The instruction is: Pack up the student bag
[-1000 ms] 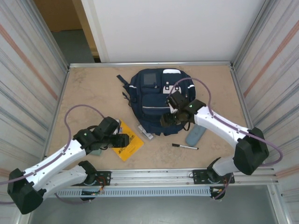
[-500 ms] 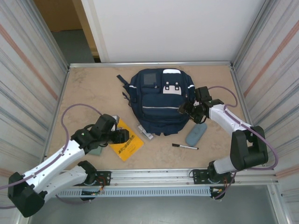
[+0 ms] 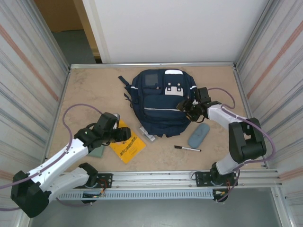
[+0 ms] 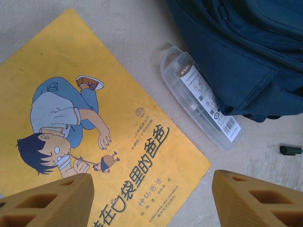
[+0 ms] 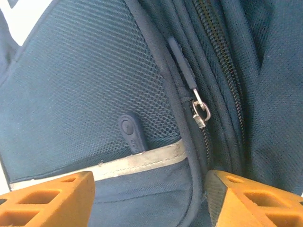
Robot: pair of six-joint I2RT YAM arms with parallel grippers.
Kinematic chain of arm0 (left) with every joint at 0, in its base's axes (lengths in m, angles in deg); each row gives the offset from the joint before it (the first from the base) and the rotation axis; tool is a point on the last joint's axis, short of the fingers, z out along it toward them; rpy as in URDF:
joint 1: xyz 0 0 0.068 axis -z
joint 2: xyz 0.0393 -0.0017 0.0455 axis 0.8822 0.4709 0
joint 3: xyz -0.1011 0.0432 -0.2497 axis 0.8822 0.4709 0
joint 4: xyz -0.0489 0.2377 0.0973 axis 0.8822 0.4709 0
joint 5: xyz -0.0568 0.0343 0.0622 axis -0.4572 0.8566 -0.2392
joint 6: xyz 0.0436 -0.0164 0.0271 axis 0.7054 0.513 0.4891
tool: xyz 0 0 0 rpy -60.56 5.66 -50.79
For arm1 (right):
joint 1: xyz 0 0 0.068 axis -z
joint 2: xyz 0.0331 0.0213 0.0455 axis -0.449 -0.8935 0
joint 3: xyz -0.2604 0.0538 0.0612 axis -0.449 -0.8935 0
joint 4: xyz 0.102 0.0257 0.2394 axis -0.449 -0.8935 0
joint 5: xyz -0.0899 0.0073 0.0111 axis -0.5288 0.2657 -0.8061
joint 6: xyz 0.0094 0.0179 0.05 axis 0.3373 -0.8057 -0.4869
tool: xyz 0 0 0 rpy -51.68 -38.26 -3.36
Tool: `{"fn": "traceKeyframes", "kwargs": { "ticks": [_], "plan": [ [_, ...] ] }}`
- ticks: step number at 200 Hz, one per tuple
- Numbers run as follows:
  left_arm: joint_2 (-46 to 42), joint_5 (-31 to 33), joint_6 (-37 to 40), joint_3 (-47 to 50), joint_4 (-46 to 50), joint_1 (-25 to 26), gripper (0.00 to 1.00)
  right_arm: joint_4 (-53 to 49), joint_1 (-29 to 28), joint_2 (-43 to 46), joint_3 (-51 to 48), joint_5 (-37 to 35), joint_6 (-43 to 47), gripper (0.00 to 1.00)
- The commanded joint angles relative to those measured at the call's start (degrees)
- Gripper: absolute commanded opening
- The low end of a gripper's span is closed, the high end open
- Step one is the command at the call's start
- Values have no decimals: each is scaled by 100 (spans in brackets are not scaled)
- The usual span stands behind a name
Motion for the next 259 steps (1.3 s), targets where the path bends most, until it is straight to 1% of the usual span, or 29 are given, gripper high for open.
{"fn": "traceKeyframes", "kwargs": {
  "ticks": [1, 14, 25, 30, 39, 45, 46, 47, 53, 60, 77, 93, 100, 105, 122, 129, 146, 167, 179, 194, 215, 250, 259],
  "plan": [
    [-247, 36, -26, 10, 45, -25, 67, 127, -147, -163, -71, -40, -124, 67],
    [-399, 114, -61, 95, 87, -34, 67, 163, -165, -273, 3, 77, -165, 66],
    [-517, 175, -155, 151, 125, -38, 67, 199, -181, -364, 75, 157, -215, 59],
    [-564, 190, -180, 176, 131, -42, 67, 257, -191, -380, 93, 219, -232, 51],
    [-647, 215, -211, 226, 109, -39, 67, 425, -187, -369, 97, 392, -274, 29],
    [-679, 262, -216, 239, 112, -46, 68, 564, -185, -321, 93, 507, -332, 17],
    [-690, 266, -218, 240, 114, -49, 68, 592, -184, -311, 81, 530, -346, 17],
    [-691, 268, -214, 240, 115, -46, 68, 620, -188, -298, 81, 555, -362, 14],
    [-714, 318, -218, 240, 143, -53, 68, 778, -187, -211, 64, 673, -451, 6],
    [-727, 367, -218, 233, 195, -68, 68, 938, -183, -99, 72, 820, -580, 0],
    [-737, 420, -243, 194, 398, -94, 68, 1164, -173, 190, 238, 1070, -984, 0],
    [-766, 458, -283, 170, 606, -102, 68, 1399, -174, 463, 479, 1141, -1371, 0],
    [-800, 460, -304, 178, 661, -104, 68, 1510, -177, 573, 604, 1107, -1457, 0],
    [-821, 451, -303, 189, 669, -103, 68, 1581, -174, 647, 680, 1059, -1711, 0],
    [-906, 431, -279, 225, 620, -116, 68, 1785, -127, 825, 943, 867, -1956, 0],
    [-925, 410, -227, 228, 535, -135, 70, 1839, -99, 865, 1035, 784, -2028, 0],
    [-810, 195, -71, 263, 108, -159, 71, 2010, -18, 908, 1212, 659, -2239, 0],
    [-382, -120, 75, 275, -522, -175, 70, 2249, 33, 931, 1347, 501, -2411, 0],
    [-62, -305, 130, 296, -986, -168, 70, 2548, 29, 922, 1375, 406, -2469, 0],
    [379, -423, 201, 226, -1510, -175, 69, 2700, 19, 897, 1488, 279, -2475, 0],
    [1054, -333, 338, -86, -1982, -176, 69, 2754, 26, 916, 1505, 172, -2305, 0],
    [2125, -34, 782, -949, -2033, -220, 68, 2062, 88, 1093, 1050, -363, -1568, 0],
    [2288, 1, 809, -1060, -2066, -241, 68, 1851, 95, 1158, 901, -568, -1078, 0]
  ]
}}
